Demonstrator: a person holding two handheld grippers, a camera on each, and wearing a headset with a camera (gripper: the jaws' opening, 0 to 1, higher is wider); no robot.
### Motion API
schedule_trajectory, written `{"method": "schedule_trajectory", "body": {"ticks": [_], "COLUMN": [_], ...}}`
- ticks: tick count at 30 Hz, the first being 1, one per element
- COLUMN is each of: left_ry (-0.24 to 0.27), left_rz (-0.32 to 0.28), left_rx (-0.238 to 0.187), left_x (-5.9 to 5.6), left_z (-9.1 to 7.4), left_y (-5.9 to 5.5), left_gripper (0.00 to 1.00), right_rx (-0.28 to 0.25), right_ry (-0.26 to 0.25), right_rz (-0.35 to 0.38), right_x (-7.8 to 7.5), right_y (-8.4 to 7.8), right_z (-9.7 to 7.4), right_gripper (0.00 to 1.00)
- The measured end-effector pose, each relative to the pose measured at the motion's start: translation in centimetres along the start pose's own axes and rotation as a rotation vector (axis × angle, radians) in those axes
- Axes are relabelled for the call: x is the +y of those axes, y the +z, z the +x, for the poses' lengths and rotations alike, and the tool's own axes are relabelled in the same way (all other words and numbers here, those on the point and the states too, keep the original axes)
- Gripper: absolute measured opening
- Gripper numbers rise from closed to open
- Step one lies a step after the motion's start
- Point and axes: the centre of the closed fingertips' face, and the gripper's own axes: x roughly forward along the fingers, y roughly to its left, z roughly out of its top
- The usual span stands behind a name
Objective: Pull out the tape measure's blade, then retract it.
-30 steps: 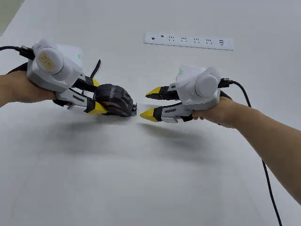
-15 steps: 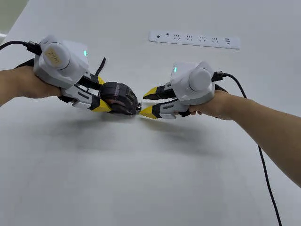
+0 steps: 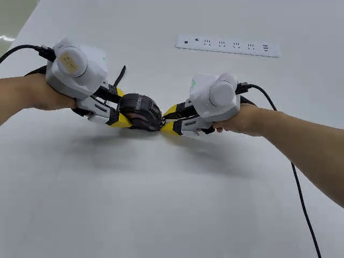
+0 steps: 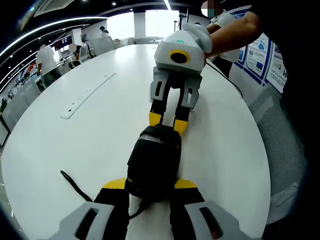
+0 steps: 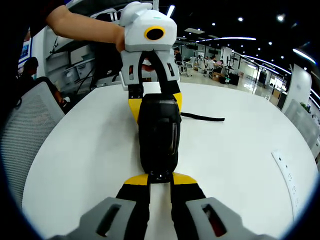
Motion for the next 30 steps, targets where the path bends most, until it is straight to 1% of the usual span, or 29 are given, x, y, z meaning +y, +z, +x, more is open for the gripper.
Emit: {"method": "schedule_trajectory", "body": {"ticks": [2, 5, 9, 19, 30], "left_ry": [0.001, 0.001, 0.002, -0.003, -0.001], "left_rz": [-0.001, -0.003, -0.004, -0.014, -0.024], "left_rx": [0.002, 0.004, 0.01, 0.011, 0.011], "left_x": [0.02, 0.08, 0.11, 0.1, 0.2], "left_z": [0.01, 0.02, 0.02, 0.05, 0.05], "left_y": [-0.02, -0.07, -0.12, -0.14, -0.13], "left_gripper": [0.28, 0.28, 0.28, 0.28, 0.28], "right_rx": [0.0, -0.005, 0.004, 0.014, 0.017], "right_ry": [-0.001, -0.001, 0.001, 0.007, 0.01], "right_rz": [-0.009, -0.003, -0.016, -0.032, -0.044], "right_x": [-0.04, -0.09, -0.13, -0.42, -0.38], "right_y": [0.01, 0.01, 0.04, -0.11, 0.04], "right_z": [-0.02, -0.04, -0.07, -0.06, -0.25], "right_gripper": [0.13, 0.12, 0.12, 0.11, 0.11]}}
